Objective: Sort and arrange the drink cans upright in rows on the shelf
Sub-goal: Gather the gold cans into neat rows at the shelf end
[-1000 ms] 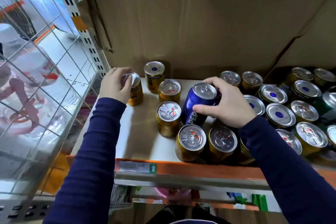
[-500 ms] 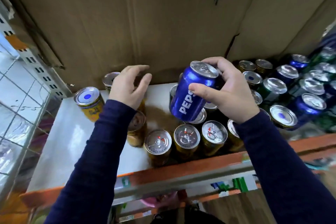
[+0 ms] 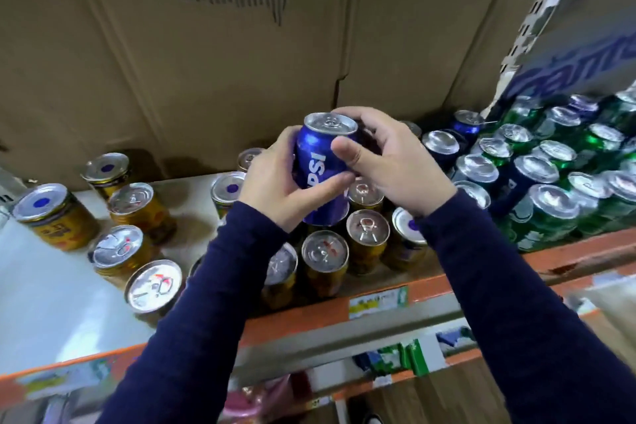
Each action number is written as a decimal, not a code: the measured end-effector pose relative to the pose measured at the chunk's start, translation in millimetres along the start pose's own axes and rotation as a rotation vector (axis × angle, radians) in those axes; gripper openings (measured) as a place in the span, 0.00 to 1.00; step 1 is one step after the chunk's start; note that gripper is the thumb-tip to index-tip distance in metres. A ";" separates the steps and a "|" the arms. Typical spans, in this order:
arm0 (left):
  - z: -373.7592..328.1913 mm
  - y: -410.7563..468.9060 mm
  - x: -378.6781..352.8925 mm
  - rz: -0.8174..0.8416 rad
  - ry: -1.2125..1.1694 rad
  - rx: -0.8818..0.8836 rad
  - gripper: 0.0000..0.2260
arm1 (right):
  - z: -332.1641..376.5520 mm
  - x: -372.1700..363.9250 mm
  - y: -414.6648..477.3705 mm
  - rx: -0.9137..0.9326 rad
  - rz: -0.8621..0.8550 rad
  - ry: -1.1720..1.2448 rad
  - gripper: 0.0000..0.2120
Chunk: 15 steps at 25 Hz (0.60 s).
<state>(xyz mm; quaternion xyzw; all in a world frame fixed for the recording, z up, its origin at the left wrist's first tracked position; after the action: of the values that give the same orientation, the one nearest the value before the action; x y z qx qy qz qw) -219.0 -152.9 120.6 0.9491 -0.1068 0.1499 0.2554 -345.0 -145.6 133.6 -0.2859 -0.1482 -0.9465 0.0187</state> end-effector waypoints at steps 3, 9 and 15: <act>1.4 5.1 -18.7 -0.102 0.018 0.068 0.30 | -35.4 53.9 2.2 0.001 -0.008 -0.146 0.19; 7.5 0.4 -32.5 -0.295 0.001 0.181 0.26 | -135.0 68.4 0.2 -0.146 0.284 -0.633 0.25; 17.5 -4.2 -42.3 -0.325 -0.034 0.236 0.25 | -155.7 55.0 8.9 -0.189 0.267 -0.652 0.28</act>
<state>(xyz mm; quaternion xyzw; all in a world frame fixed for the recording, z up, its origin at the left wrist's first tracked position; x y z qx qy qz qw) -253.3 -153.0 89.9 0.9796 0.0617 0.1024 0.1614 -473.3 -196.8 42.7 -0.5898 -0.0194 -0.8045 0.0675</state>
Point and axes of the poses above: each hand's wrist, its own y-axis towards the middle knuckle, its own x-axis out of the back of the hand, z = x × y, the point moved 10 cm from there along y, towards the middle knuckle, and after that the axes turned 10 degrees about -y, right-handed, at the moved point
